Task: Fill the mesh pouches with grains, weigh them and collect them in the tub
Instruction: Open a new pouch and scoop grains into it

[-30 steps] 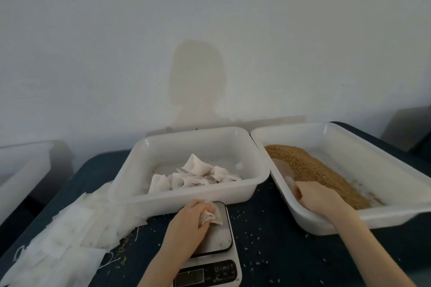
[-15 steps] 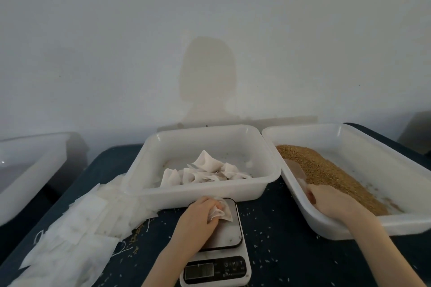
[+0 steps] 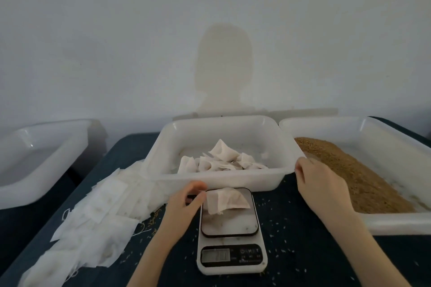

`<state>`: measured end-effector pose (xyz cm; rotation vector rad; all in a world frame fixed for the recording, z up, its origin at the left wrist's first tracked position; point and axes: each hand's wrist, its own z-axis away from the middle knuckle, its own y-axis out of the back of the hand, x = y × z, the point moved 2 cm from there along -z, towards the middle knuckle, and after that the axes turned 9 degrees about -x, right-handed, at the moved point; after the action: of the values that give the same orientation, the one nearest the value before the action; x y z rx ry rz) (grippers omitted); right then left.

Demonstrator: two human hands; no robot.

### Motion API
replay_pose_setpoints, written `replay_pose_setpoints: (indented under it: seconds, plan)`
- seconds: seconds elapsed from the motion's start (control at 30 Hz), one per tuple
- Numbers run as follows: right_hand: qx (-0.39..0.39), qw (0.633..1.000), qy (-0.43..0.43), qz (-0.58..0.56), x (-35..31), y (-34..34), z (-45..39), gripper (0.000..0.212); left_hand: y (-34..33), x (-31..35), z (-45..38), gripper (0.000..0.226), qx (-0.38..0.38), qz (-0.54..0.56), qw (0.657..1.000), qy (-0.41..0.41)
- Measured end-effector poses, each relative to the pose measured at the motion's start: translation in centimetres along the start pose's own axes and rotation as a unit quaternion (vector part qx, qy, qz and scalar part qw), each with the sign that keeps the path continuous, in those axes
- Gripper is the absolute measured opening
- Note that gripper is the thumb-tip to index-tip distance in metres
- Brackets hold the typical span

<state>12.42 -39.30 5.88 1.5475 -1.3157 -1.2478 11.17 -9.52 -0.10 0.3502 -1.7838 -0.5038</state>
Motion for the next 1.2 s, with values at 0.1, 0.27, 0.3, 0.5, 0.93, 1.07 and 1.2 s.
replay_pose_setpoints:
  seconds: [0.1,0.27,0.3,0.5,0.93,1.07,1.2]
  plan:
    - [0.012,0.995,-0.069,-0.069,1.0,-0.4,-0.3,0.019,0.2,-1.4,0.6,0.015,0.035,0.043,0.998,0.028]
    - [0.018,0.994,0.030,-0.106,-0.4,-0.5,-0.3,0.012,0.1,-3.5,1.0,0.019,0.104,0.076,0.989,0.073]
    - [0.008,0.994,0.054,-0.092,-1.1,-1.1,0.0,0.014,0.0,-3.8,1.0,0.020,0.114,0.071,0.988,0.079]
    - [-0.098,0.987,0.030,-0.125,-2.4,-6.6,0.5,0.035,-0.2,-4.7,1.1,0.026,0.119,0.009,0.987,0.110]
    - [-0.190,0.966,-0.013,-0.174,-1.6,-10.3,0.6,0.033,-0.2,-5.2,1.1,0.028,0.112,-0.032,0.986,0.123]
    - [-0.194,0.968,-0.013,-0.158,-1.7,-10.3,0.6,0.031,-0.2,-5.1,1.2,0.029,0.108,-0.035,0.986,0.121]
    - [-0.195,0.969,-0.010,-0.149,-1.7,-10.3,0.7,0.032,-0.2,-5.0,1.2,0.026,0.106,-0.032,0.986,0.122]
